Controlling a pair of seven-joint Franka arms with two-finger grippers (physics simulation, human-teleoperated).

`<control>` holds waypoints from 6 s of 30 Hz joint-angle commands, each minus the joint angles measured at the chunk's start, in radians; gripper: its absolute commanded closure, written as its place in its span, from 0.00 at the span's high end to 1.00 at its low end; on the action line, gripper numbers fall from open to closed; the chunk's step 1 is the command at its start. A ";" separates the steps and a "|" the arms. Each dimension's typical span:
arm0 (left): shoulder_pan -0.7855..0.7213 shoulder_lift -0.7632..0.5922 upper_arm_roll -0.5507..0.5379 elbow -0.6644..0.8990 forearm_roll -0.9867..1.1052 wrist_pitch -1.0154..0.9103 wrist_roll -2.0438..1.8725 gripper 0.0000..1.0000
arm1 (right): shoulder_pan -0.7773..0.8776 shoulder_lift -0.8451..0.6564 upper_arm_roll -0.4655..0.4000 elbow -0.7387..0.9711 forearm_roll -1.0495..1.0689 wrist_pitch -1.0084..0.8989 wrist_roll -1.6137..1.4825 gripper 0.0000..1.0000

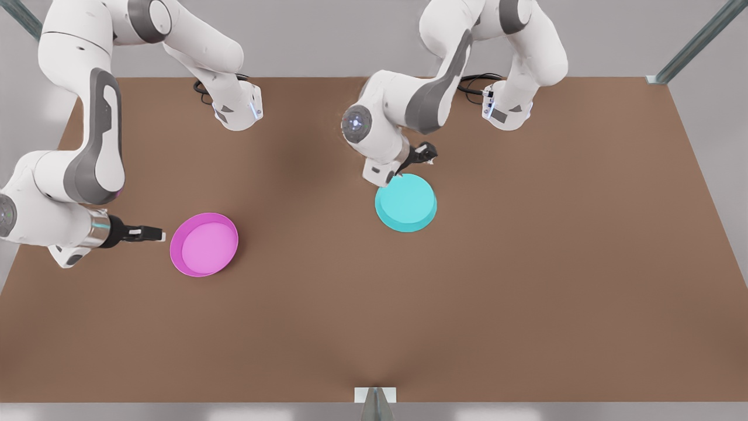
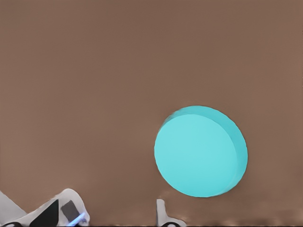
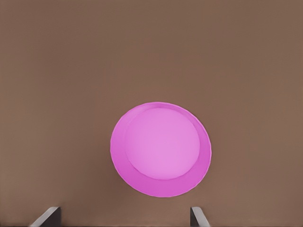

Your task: Flip the blue plate over with the left arm, and stack the pink plate on top of the blue plate with the right arm

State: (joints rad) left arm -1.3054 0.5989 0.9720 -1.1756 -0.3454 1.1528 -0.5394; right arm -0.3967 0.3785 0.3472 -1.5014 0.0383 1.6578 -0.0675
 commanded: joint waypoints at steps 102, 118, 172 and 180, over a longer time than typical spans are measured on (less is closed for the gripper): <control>1.140 -0.128 -0.990 -0.159 0.520 0.783 0.552 1.00 | -0.634 0.451 0.510 -0.396 -0.561 0.566 -0.147 0.36; 1.140 -0.122 -0.990 -0.157 0.523 0.785 0.550 1.00 | -0.654 0.450 0.532 -0.413 -0.606 0.550 -0.147 0.35; 1.127 -0.039 -0.992 -0.154 0.522 0.840 0.538 1.00 | -0.573 0.211 0.654 -0.468 -0.226 0.433 -0.041 0.21; 1.126 -0.039 -0.992 -0.156 0.523 0.840 0.538 1.00 | -0.131 0.060 0.506 -0.473 0.110 0.477 0.129 0.21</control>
State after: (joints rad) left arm -0.1795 0.5600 -0.0199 -1.3307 0.1772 1.9926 -0.0015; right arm -0.4590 0.4206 0.8133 -1.9742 0.2014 2.1498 0.0760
